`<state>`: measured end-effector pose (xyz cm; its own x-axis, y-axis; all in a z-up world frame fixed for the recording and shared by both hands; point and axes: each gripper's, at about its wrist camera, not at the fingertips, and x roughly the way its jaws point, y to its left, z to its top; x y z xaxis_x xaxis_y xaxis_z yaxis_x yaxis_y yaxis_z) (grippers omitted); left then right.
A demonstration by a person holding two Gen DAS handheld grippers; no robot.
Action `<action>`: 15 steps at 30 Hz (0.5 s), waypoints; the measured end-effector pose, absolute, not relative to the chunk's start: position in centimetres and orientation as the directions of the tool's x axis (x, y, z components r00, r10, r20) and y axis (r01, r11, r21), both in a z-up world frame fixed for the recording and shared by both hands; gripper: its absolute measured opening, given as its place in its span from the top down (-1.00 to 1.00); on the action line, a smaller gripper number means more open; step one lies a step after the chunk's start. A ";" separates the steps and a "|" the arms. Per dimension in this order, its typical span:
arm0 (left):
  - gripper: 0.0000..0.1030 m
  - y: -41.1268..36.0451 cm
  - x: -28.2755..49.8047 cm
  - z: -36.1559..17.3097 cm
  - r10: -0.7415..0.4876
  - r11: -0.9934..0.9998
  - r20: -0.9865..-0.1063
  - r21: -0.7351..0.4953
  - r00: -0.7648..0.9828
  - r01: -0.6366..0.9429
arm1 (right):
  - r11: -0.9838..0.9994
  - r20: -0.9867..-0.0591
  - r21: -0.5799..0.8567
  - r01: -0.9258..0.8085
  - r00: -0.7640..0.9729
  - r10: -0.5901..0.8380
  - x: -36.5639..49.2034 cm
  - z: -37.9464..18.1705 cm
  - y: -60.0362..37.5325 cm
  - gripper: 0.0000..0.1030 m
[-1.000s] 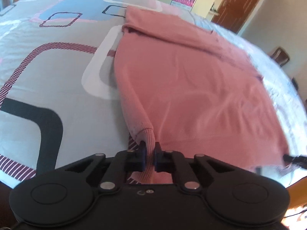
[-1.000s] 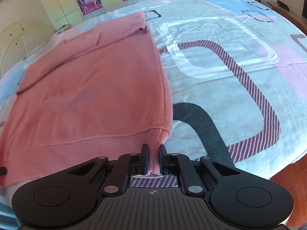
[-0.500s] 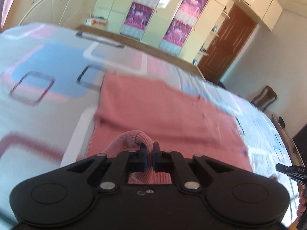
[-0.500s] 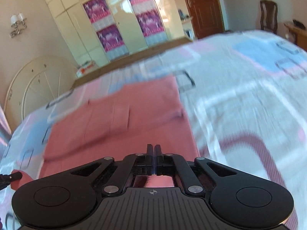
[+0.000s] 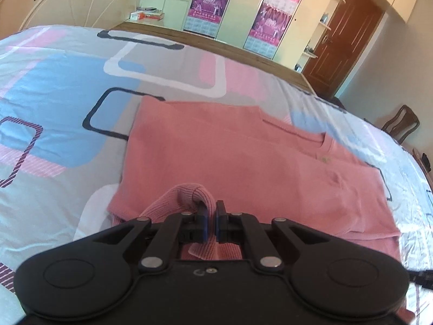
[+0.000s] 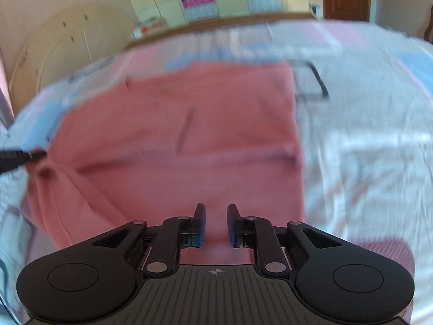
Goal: Fold small clothes
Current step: 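Lift the held hem with both grippers and carry it toward the collar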
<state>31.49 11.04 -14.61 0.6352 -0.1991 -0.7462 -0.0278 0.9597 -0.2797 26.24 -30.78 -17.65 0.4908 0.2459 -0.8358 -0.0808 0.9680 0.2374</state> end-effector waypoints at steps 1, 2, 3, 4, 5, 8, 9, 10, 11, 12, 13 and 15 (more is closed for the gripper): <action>0.92 11.2 31.5 -14.7 -0.198 0.960 -0.750 -0.279 0.632 -0.030 | 0.973 -0.850 0.216 -0.080 0.476 0.228 25.6 -18.4 -30.9 0.61; 0.92 11.3 31.4 -14.7 -0.199 0.959 -0.752 -0.282 0.628 -0.034 | 0.979 -0.861 0.190 -0.080 0.466 0.205 25.1 -18.9 -31.0 0.49; 0.92 11.4 31.4 -14.7 -0.200 0.958 -0.753 -0.284 0.627 -0.036 | 0.983 -0.870 0.168 -0.078 0.458 0.185 24.5 -19.3 -31.2 0.26; 0.92 11.3 31.4 -14.6 -0.198 0.959 -0.754 -0.283 0.626 -0.037 | 0.984 -0.872 0.163 -0.075 0.456 0.180 24.0 -19.5 -31.3 0.14; 0.92 11.2 31.3 -14.6 -0.196 0.960 -0.756 -0.277 0.624 -0.034 | 0.984 -0.872 0.165 -0.069 0.456 0.178 23.5 -19.7 -31.5 0.02; 0.92 11.0 31.5 -14.8 -0.192 0.963 -0.763 -0.269 0.617 -0.033 | 0.981 -0.878 0.182 -0.068 0.437 0.194 23.1 -19.9 -31.3 0.07; 0.92 11.0 31.5 -14.9 -0.192 0.962 -0.765 -0.270 0.614 -0.036 | 0.981 -0.877 0.176 -0.078 0.440 0.192 23.0 -19.8 -31.1 0.35; 0.92 11.1 31.6 -14.9 -0.194 0.960 -0.765 -0.277 0.614 -0.042 | 0.980 -0.877 0.177 -0.093 0.437 0.200 23.3 -19.5 -30.8 0.53; 0.92 11.2 31.7 -15.0 -0.196 0.957 -0.764 -0.285 0.614 -0.049 | 0.977 -0.875 0.184 -0.106 0.434 0.212 23.3 -19.4 -30.6 0.82; 0.92 11.2 31.8 -14.9 -0.199 0.955 -0.761 -0.293 0.617 -0.054 | 0.977 -0.875 0.182 -0.112 0.435 0.213 23.4 -19.2 -30.4 0.84; 0.92 11.2 31.9 -14.7 -0.202 0.952 -0.757 -0.301 0.621 -0.057 | 0.975 -0.871 0.182 -0.127 0.440 0.220 23.5 -19.0 -30.3 0.85; 0.92 11.2 32.0 -14.1 -0.206 0.947 -0.740 -0.315 0.641 -0.059 | 0.971 -0.847 0.198 -0.135 0.474 0.239 24.0 -18.5 -30.5 0.86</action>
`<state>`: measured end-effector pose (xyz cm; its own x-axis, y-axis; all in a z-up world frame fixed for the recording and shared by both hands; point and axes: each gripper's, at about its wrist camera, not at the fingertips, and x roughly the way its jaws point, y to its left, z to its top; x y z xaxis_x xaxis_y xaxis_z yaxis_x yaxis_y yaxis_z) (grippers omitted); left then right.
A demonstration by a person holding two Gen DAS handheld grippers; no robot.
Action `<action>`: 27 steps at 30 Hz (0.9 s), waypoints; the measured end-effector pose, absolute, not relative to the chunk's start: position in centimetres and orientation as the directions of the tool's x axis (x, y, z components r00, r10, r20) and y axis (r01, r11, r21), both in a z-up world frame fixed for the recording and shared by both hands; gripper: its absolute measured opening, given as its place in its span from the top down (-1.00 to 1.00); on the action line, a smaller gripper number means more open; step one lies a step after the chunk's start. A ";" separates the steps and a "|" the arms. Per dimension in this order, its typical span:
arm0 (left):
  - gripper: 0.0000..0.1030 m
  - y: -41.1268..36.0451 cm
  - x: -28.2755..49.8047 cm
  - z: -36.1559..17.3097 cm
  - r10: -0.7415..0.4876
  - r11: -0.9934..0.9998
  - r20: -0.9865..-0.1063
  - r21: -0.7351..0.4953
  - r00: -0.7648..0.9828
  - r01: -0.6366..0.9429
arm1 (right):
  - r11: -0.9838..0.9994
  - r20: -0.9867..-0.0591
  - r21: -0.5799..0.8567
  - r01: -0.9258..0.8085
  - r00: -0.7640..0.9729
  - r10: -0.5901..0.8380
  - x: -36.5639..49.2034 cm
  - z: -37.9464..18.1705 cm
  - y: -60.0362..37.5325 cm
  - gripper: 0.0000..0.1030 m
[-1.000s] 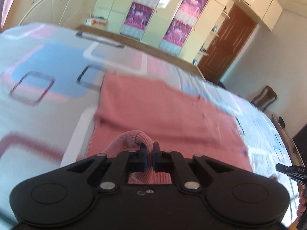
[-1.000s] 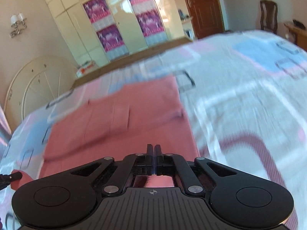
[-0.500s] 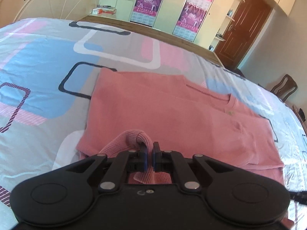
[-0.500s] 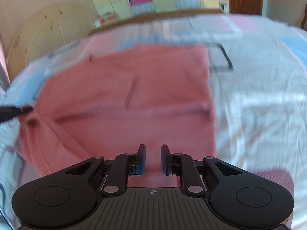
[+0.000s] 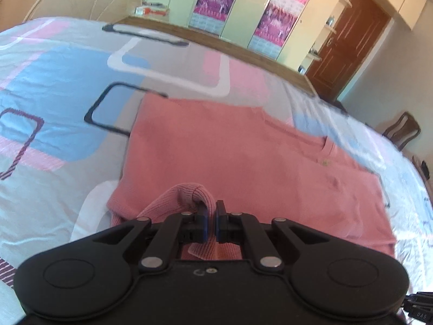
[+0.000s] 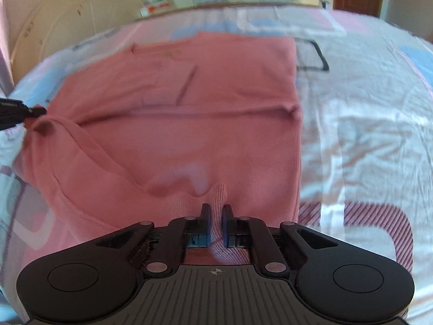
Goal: Fold small clothes
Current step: 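Lift the held hem with both grippers and carry it toward the collar, then lower the hem onto the collar edge and open both grippers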
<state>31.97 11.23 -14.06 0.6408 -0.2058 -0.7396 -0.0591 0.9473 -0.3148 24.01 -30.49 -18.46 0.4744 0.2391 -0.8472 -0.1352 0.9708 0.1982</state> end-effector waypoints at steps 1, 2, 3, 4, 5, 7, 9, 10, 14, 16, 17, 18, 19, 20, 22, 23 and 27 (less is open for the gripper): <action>0.92 11.2 32.0 -13.6 -0.207 0.945 -0.729 -0.321 0.652 -0.060 | 0.971 -0.826 0.208 -0.117 0.511 0.239 24.2 -17.7 -30.9 0.86; 0.92 11.2 32.2 -13.1 -0.209 0.943 -0.717 -0.329 0.665 -0.058 | 0.970 -0.802 0.225 -0.095 0.546 0.240 24.7 -16.9 -31.4 0.87; 0.92 11.1 32.5 -12.6 -0.210 0.942 -0.707 -0.332 0.675 -0.055 | 0.967 -0.777 0.243 -0.073 0.583 0.239 25.3 -16.2 -32.0 0.87; 0.92 11.0 32.9 -12.1 -0.207 0.942 -0.696 -0.331 0.688 -0.052 | 0.964 -0.749 0.262 -0.054 0.618 0.239 26.1 -15.3 -32.6 0.87; 0.92 10.9 33.5 -11.6 -0.201 0.944 -0.685 -0.327 0.701 -0.049 | 0.960 -0.729 0.277 -0.043 0.642 0.239 27.2 -14.6 -33.0 0.87; 0.92 10.9 35.3 -11.0 -0.200 0.941 -0.671 -0.334 0.714 -0.050 | 0.959 -0.696 0.282 -0.032 0.681 0.228 29.9 -13.6 -33.6 0.87; 0.92 11.0 37.6 -10.9 -0.185 0.942 -0.668 -0.329 0.721 -0.063 | 0.963 -0.675 0.268 -0.026 0.708 0.207 32.8 -13.2 -33.8 0.87; 0.92 11.0 38.8 -11.2 -0.174 0.943 -0.672 -0.325 0.719 -0.075 | 0.962 -0.672 0.272 -0.020 0.712 0.205 34.5 -13.4 -33.9 0.87; 0.91 10.4 43.6 -14.1 -0.139 0.959 -0.748 -0.265 0.649 -0.101 | 0.963 -0.696 0.268 0.007 0.693 0.188 40.7 -15.9 -33.2 0.87; 0.79 10.3 44.9 -15.6 -0.124 0.960 -0.779 -0.250 0.614 -0.123 | 0.969 -0.718 0.244 0.022 0.676 0.166 42.8 -17.5 -32.9 0.87; 0.62 10.5 45.3 -16.2 -0.122 0.959 -0.790 -0.251 0.601 -0.136 | 0.970 -0.731 0.240 0.033 0.663 0.159 43.6 -18.3 -32.8 0.87; 0.51 10.7 45.5 -16.5 -0.121 0.958 -0.796 -0.249 0.593 -0.139 | 0.972 -0.745 0.233 0.039 0.650 0.152 44.1 -19.1 -33.0 0.86; 0.43 11.1 45.5 -16.5 -0.123 0.958 -0.796 -0.251 0.592 -0.138 | 0.973 -0.754 0.226 0.042 0.640 0.148 44.3 -19.7 -33.4 0.86; 0.08 11.6 45.2 -16.3 -0.124 0.958 -0.792 -0.253 0.598 -0.137 | 0.973 -0.760 0.225 0.044 0.634 0.146 44.3 -20.1 -33.6 0.86; -0.42 12.5 44.3 -15.3 -0.113 0.962 -0.765 -0.243 0.634 -0.122 | 0.972 -0.757 0.228 0.058 0.638 0.140 44.0 -20.4 -34.1 0.87; -0.44 12.9 43.9 -14.8 -0.112 0.967 -0.753 -0.234 0.649 -0.105 | 0.973 -0.753 0.215 0.082 0.648 0.112 43.8 -20.4 -34.5 0.87; -0.44 13.6 43.6 -14.0 -0.194 0.975 -0.740 -0.221 0.645 0.040 | 0.960 -0.722 0.265 0.087 0.678 0.138 43.1 -19.7 -35.9 0.85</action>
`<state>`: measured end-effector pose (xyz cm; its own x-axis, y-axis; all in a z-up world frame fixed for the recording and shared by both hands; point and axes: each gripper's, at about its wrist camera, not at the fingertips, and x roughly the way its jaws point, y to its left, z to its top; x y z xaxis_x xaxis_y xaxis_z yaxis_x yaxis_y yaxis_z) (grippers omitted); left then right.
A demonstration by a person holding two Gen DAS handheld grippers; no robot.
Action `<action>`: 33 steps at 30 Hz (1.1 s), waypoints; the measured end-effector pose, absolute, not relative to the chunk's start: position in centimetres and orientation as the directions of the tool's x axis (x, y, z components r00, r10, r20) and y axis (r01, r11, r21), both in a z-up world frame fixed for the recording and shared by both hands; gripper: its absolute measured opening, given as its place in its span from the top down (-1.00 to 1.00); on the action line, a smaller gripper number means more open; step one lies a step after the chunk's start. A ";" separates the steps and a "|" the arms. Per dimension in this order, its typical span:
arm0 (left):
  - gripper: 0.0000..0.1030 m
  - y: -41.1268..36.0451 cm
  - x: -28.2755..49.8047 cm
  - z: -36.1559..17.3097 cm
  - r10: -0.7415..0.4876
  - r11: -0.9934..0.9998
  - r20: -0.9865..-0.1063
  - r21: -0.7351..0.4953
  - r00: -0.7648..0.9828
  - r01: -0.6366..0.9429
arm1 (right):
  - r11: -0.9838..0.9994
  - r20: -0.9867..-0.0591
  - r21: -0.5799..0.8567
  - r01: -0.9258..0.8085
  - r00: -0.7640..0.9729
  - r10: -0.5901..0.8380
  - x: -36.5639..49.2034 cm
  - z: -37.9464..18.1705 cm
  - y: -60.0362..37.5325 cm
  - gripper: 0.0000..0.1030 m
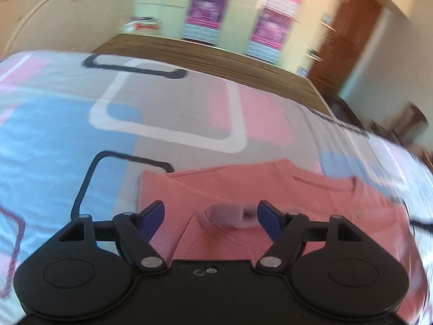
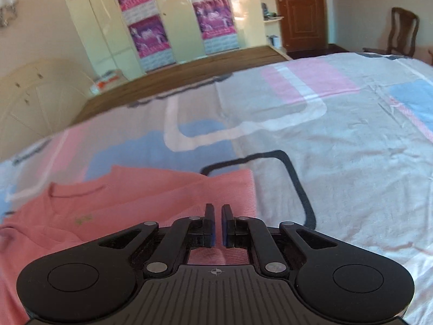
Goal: Fold small clothes
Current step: 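Lower the hem onto the collar edge and open both grippers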
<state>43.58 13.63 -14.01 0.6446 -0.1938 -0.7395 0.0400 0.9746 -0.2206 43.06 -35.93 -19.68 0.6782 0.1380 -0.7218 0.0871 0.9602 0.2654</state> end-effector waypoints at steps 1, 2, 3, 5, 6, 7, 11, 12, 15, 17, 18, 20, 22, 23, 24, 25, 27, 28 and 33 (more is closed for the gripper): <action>-0.44 13.5 43.8 -14.2 -0.207 0.975 -0.743 -0.210 0.636 0.073 | 0.955 -0.718 0.289 0.071 0.676 0.167 43.0 -19.5 -36.0 0.81; -0.44 13.2 44.1 -14.5 -0.218 0.975 -0.747 -0.195 0.628 0.107 | 0.949 -0.723 0.310 0.061 0.663 0.194 43.0 -19.4 -35.9 0.58; -0.44 12.9 44.4 -14.9 -0.231 0.973 -0.750 -0.186 0.620 0.138 | 0.946 -0.729 0.320 0.054 0.651 0.210 43.0 -19.4 -35.7 0.13; -0.44 12.2 45.2 -15.8 -0.244 0.969 -0.759 -0.167 0.603 0.182 | 0.951 -0.730 0.306 0.043 0.652 0.205 42.7 -19.4 -35.0 -0.24; -0.44 12.0 45.7 -16.3 -0.243 0.969 -0.764 -0.156 0.597 0.194 | 0.957 -0.735 0.286 0.042 0.651 0.191 42.6 -19.6 -34.6 -0.23; -0.43 11.7 46.3 -16.8 -0.248 0.966 -0.769 -0.152 0.590 0.208 | 0.961 -0.747 0.273 0.038 0.637 0.188 42.6 -19.9 -34.2 -0.23; -0.04 10.9 47.9 -18.3 -0.288 0.949 -0.787 -0.158 0.546 0.272 | 0.974 -0.772 0.228 -0.004 0.609 0.184 42.5 -20.6 -32.3 -0.23; 0.08 10.7 48.2 -18.5 -0.299 0.944 -0.787 -0.163 0.540 0.285 | 0.978 -0.775 0.206 -0.017 0.607 0.174 43.0 -21.1 -32.2 -0.12; 0.45 10.5 48.0 -18.3 -0.314 0.937 -0.771 -0.159 0.554 0.310 | 0.978 -0.783 0.207 -0.008 0.599 0.171 43.0 -21.3 -32.4 0.62; 0.73 10.5 47.7 -18.0 -0.332 0.930 -0.757 -0.164 0.563 0.328 | 0.976 -0.790 0.216 -0.017 0.585 0.185 43.0 -21.3 -32.6 0.74; 0.76 10.6 47.6 -17.7 -0.341 0.927 -0.750 -0.169 0.567 0.335 | 0.977 -0.790 0.213 -0.028 0.583 0.190 42.9 -21.2 -32.6 0.79; 0.81 10.5 47.2 -17.3 -0.342 0.926 -0.733 -0.158 0.588 0.342 | 0.979 -0.786 0.194 -0.060 0.588 0.192 42.7 -21.0 -32.3 0.83; 0.84 10.6 46.9 -16.7 -0.348 0.928 -0.711 -0.169 0.611 0.333 | 0.981 -0.767 0.180 -0.068 0.615 0.184 42.3 -20.5 -32.1 0.85; 0.85 10.9 46.7 -16.2 -0.348 0.932 -0.689 -0.180 0.636 0.315 | 0.981 -0.749 0.186 -0.056 0.638 0.179 42.1 -20.1 -32.2 0.86; 0.85 11.4 46.4 -15.6 -0.347 0.936 -0.659 -0.200 0.667 0.289 | 0.979 -0.725 0.201 -0.034 0.667 0.172 41.8 -19.6 -32.6 0.87; 0.85 11.9 46.3 -15.0 -0.342 0.940 -0.633 -0.220 0.695 0.262 | 0.977 -0.701 0.215 -0.008 0.695 0.160 41.6 -19.0 -32.9 0.87; 0.85 13.2 46.2 -13.9 -0.314 0.946 -0.585 -0.260 0.748 0.193 | 0.974 -0.662 0.224 0.029 0.738 0.130 41.5 -18.0 -33.4 0.87; 0.85 13.5 46.4 -13.7 -0.297 0.948 -0.572 -0.271 0.765 0.165 | 0.974 -0.653 0.222 0.037 0.748 0.120 41.8 -17.7 -33.6 0.88; 0.85 13.1 48.2 -14.8 -0.213 0.964 -0.577 -0.256 0.788 0.073 | 0.979 -0.635 0.188 0.080 0.770 0.059 44.5 -18.1 -33.2 0.88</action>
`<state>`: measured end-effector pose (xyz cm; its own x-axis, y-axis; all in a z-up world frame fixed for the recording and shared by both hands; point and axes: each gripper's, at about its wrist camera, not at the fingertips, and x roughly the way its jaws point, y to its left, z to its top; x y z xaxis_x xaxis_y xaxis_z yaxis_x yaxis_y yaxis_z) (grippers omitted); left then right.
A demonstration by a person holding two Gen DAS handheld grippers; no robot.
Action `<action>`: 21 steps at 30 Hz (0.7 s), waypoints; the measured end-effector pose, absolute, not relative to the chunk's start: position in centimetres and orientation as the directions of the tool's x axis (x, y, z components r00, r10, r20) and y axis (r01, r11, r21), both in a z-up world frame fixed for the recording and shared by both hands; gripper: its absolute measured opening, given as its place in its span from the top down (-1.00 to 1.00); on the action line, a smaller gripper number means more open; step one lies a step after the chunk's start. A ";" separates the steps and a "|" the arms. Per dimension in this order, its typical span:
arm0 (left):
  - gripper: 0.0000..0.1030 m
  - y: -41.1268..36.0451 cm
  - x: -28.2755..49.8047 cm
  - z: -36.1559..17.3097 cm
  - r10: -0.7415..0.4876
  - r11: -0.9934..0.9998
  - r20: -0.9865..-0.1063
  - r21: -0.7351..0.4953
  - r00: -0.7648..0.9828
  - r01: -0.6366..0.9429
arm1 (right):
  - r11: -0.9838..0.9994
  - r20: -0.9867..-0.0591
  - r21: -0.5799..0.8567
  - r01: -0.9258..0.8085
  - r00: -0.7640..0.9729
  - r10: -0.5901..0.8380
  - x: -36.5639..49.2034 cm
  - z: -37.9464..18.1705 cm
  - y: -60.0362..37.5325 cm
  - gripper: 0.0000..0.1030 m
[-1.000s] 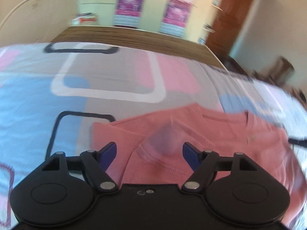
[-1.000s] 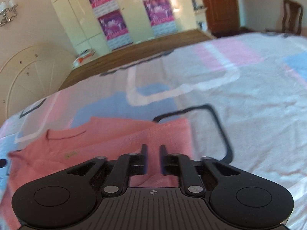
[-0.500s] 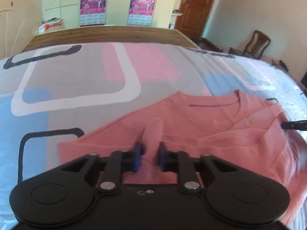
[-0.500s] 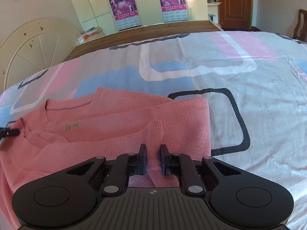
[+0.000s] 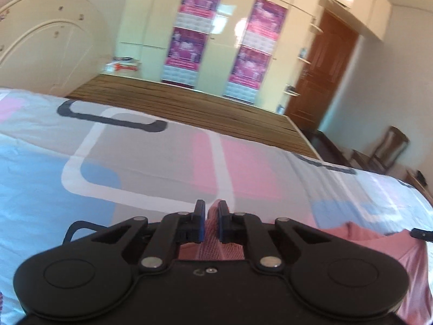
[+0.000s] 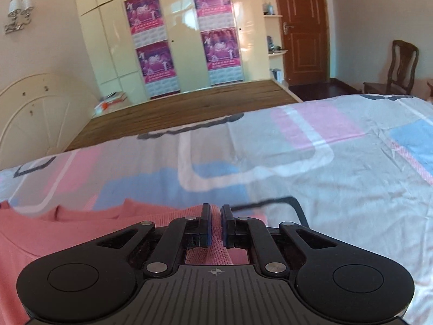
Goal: Fold small clothes
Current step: 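Lower the hem onto the collar edge and open both grippers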
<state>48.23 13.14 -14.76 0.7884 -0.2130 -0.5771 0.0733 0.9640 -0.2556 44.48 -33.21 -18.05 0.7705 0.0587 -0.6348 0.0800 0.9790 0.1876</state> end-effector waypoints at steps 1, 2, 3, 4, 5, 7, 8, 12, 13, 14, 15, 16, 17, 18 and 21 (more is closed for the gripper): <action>0.85 12.8 48.5 -15.3 -0.196 0.969 -0.587 -0.241 0.786 0.062 | 0.981 -0.641 0.173 0.082 0.766 0.049 45.2 -18.4 -33.0 0.88; 0.85 12.5 48.9 -16.0 -0.178 0.974 -0.602 -0.223 0.778 0.050 | 0.984 -0.652 0.155 0.085 0.757 0.037 46.0 -18.9 -32.7 0.88; 0.85 12.3 49.1 -16.7 -0.162 0.977 -0.618 -0.209 0.769 0.037 | 0.986 -0.666 0.141 0.090 0.746 0.028 46.7 -19.6 -32.4 0.88; 0.85 12.1 49.4 -17.5 -0.145 0.981 -0.637 -0.195 0.758 0.024 | 0.987 -0.680 0.128 0.099 0.733 0.015 47.3 -20.4 -32.2 0.88; 0.84 11.9 49.5 -18.0 -0.128 0.985 -0.654 -0.172 0.746 0.019 | 0.987 -0.695 0.117 0.114 0.719 -0.001 47.9 -21.2 -32.2 0.88; 0.79 11.4 50.1 -19.3 -0.091 0.995 -0.704 -0.097 0.705 0.031 | 0.983 -0.732 0.109 0.144 0.681 -0.018 48.4 -22.6 -32.6 0.87; 0.72 11.5 49.7 -19.4 -0.081 0.997 -0.701 -0.072 0.708 0.042 | 0.984 -0.740 0.106 0.142 0.672 -0.017 48.5 -23.0 -32.6 0.87; 0.05 11.8 48.7 -18.6 -0.054 0.999 -0.701 -0.036 0.711 0.040 | 0.988 -0.716 0.087 0.129 0.698 -0.028 47.8 -21.7 -32.7 0.86; -0.11 12.1 48.3 -18.3 -0.038 0.999 -0.696 -0.029 0.717 0.025 | 0.988 -0.708 0.082 0.130 0.705 -0.034 47.4 -21.2 -32.7 0.86; -0.24 12.5 47.7 -17.8 -0.020 1.000 -0.684 -0.022 0.729 0.007 | 0.989 -0.702 0.082 0.125 0.711 -0.031 47.0 -20.6 -32.7 0.86; -0.24 12.9 47.1 -17.5 -0.016 1.000 -0.678 -0.022 0.735 0.002 | 0.990 -0.694 0.090 0.113 0.720 -0.019 46.4 -20.1 -32.7 0.86; -0.23 13.3 46.4 -17.1 -0.028 0.999 -0.682 -0.033 0.731 0.008 | 0.990 -0.687 0.099 0.097 0.727 -0.002 45.9 -19.6 -32.4 0.86; -0.18 13.5 45.9 -16.9 -0.037 0.999 -0.687 -0.044 0.726 0.010 | 0.992 -0.685 0.104 0.078 0.729 0.015 45.2 -19.2 -32.1 0.86; -0.17 13.7 45.2 -16.6 -0.044 0.999 -0.693 -0.052 0.720 0.011 | 0.992 -0.684 0.109 0.056 0.729 0.034 44.6 -19.0 -31.6 0.86; -0.05 13.8 43.4 -16.7 -0.069 0.997 -0.723 -0.064 0.688 0.033 | 0.991 -0.686 0.134 -0.008 0.720 0.099 42.5 -18.7 -29.8 0.86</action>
<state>43.36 13.78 -16.70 0.6875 -0.0689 -0.7229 0.0327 0.9974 -0.0640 42.52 -29.79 -18.66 0.7205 0.0988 -0.6864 -0.0084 0.9910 0.1339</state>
